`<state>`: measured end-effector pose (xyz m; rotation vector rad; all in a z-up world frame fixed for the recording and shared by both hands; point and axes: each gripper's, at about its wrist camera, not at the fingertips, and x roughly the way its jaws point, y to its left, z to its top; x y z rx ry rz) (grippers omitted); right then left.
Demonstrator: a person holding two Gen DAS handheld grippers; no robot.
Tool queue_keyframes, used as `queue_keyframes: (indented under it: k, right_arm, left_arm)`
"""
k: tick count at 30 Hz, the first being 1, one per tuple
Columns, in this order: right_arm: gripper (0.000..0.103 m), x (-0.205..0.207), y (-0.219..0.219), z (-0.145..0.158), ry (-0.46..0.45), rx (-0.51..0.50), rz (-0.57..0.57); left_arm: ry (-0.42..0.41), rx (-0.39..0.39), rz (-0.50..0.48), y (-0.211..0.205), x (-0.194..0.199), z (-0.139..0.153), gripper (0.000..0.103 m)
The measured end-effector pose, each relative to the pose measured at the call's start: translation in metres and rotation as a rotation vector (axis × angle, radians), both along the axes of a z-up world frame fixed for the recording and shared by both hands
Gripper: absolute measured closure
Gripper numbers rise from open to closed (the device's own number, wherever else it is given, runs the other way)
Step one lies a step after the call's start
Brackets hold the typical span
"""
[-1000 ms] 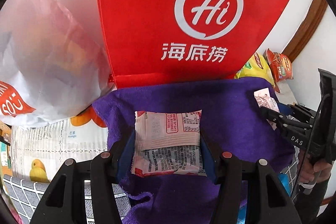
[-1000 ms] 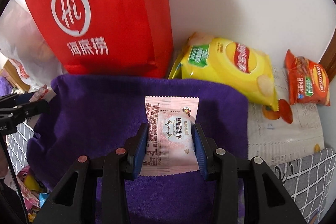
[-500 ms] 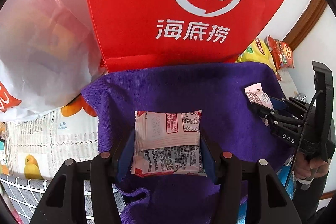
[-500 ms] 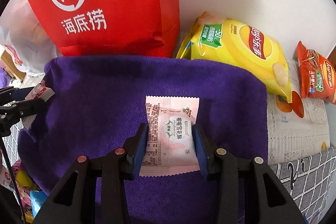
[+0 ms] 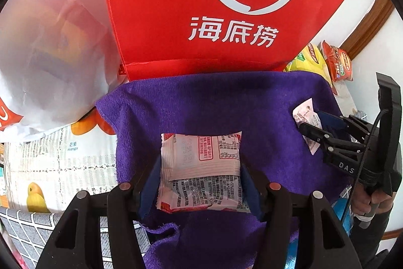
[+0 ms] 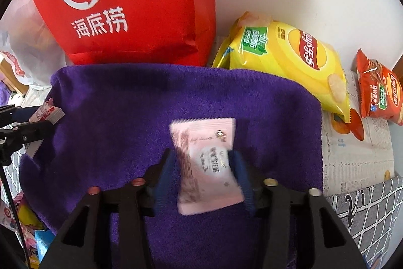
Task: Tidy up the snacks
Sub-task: 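Open both tools to drop the packets onto the purple towel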
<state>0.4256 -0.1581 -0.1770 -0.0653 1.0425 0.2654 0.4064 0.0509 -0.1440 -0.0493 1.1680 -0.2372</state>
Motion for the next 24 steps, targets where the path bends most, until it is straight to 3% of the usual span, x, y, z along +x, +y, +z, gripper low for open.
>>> queue_keyframes:
  k: [2,7,11,17,21,24]
  right_arm:
    - [0.037,-0.002,0.001,0.005,-0.018,0.002,0.012]
    - [0.034,-0.011,0.008,0.02,-0.067,-0.01,0.013]
    - [0.022,-0.021,0.006,0.038,-0.112,-0.016,-0.008]
    - [0.02,-0.031,0.004,0.057,-0.144,-0.028,-0.067]
    - [0.02,-0.056,0.006,0.069,-0.185,-0.075,-0.103]
    - [0.02,-0.078,0.002,0.08,-0.218,-0.051,-0.104]
  left_arm:
    - [-0.008,-0.002,-0.006,0.0,-0.001,0.003,0.039]
    - [-0.021,-0.03,-0.012,0.004,-0.004,0.014,0.035]
    - [-0.045,-0.046,-0.012,0.007,-0.01,0.027,0.03]
    - [-0.092,-0.044,-0.007,0.011,-0.022,0.05,0.028]
    - [-0.135,-0.045,-0.007,0.011,-0.033,0.067,0.028]
    - [-0.182,-0.029,-0.018,0.006,-0.043,0.081,0.028]
